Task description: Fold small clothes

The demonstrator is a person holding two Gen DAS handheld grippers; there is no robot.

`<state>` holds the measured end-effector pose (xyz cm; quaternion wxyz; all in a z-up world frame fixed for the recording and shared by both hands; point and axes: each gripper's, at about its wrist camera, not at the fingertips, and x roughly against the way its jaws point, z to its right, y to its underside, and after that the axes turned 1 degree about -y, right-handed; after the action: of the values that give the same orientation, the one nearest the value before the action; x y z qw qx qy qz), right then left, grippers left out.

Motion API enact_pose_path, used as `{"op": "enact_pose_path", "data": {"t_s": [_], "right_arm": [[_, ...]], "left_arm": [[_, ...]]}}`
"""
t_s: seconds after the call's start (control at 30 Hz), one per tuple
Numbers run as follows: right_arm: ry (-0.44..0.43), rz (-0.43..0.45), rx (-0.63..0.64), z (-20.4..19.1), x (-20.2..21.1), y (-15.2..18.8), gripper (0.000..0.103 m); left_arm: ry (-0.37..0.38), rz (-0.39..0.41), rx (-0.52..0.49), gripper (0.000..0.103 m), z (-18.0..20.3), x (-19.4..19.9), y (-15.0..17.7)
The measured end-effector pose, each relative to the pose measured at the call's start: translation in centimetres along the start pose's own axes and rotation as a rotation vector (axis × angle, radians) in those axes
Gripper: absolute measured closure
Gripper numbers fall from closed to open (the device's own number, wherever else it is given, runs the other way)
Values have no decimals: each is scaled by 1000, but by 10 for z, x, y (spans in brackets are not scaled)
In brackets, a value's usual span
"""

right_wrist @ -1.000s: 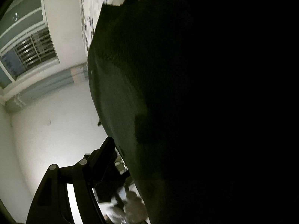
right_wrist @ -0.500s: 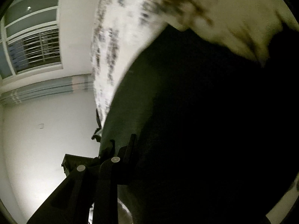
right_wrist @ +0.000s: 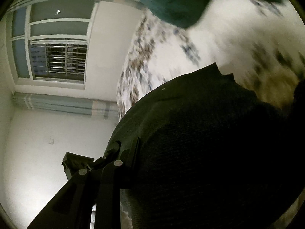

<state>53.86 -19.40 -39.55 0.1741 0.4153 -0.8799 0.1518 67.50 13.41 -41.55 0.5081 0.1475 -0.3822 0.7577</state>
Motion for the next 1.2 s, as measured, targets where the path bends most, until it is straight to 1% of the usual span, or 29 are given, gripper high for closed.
{"op": "enact_pose_path", "data": {"t_s": [0.07, 0.1, 0.13, 0.17, 0.23, 0.27, 0.3, 0.33, 0.37, 0.4, 0.43, 0.47, 0.5, 0.57, 0.6, 0.63, 0.67, 0.73, 0.77, 0.8, 0.87, 0.93, 0.97, 1.07, 1.1, 1.2], "right_arm": [[-2, 23, 15, -6, -30, -23, 77], [1, 36, 29, -11, -42, -36, 77], [5, 45, 37, -11, -55, -44, 77], [15, 49, 39, -8, -73, -54, 77], [73, 45, 35, 13, -117, -64, 76], [115, 16, 4, 31, -140, -64, 73], [154, -25, -22, 44, -154, -62, 70], [211, -77, -46, 58, -168, -58, 68], [286, -135, -61, 74, -180, -53, 62], [311, -141, -58, 81, -181, -51, 46], [316, -134, -48, 85, -178, -49, 36], [324, -131, -29, 86, -172, -47, 30], [354, -129, 7, 84, -165, -45, 30], [439, -120, 88, 77, -152, -42, 27], [509, -121, 126, 74, -148, -40, 17], [567, -126, 160, 71, -143, -38, 13], [591, -125, 175, 70, -142, -39, 12], [668, -138, 212, 66, -136, -37, 12], [690, -137, 227, 62, -133, -36, 12], [708, -135, 239, 59, -134, -38, 11], [761, -133, 281, 45, -137, -42, 11], [846, -103, 361, 19, -131, -41, 2], [906, -83, 431, 4, -129, -41, 0], [1012, -53, 554, -35, -111, -34, 0], [1024, -46, 566, -49, -96, -30, 0], [1023, -38, 568, -77, -63, -26, 0]], "left_arm": [[-12, -24, -8, 78, -19, -23, -30], [-25, -41, -2, 74, -27, -32, -36], [-66, -76, 4, 72, -42, -49, -43], [-108, -110, 9, 66, -55, -64, -47], [-239, -246, 59, 62, -95, -105, -41], [-270, -297, 88, 62, -109, -117, -35], [-281, -331, 113, 54, -126, -126, -24], [-258, -304, 114, 48, -130, -124, -17], [-246, -269, 106, 40, -130, -117, -12], [-252, -255, 102, 34, -129, -112, -8], [-268, -245, 91, 33, -126, -108, -4], [-291, -236, 67, 27, -121, -104, 2], [-308, -234, 57, 17, -118, -102, 5], [-368, -224, 34, 13, -110, -93, 18], [-393, -217, 23, 12, -108, -90, 20], [-417, -208, 9, 12, -105, -87, 24], [-441, -196, -8, 10, -102, -82, 27], [-511, -159, -56, 3, -87, -74, 34], [-541, -139, -75, 0, -78, -70, 39], [-556, -129, -82, 0, -79, -63, 41], [-584, -114, -91, 0, -69, -53, 49], [-613, -100, -98, 0, -56, -41, 55], [-620, -95, -104, 0, -48, -34, 59], [-665, -84, -128, 0, -24, -21, 63], [-674, -79, -131, 0, -15, -20, 63], [-709, -51, -148, 0, 14, 0, 69]]}}
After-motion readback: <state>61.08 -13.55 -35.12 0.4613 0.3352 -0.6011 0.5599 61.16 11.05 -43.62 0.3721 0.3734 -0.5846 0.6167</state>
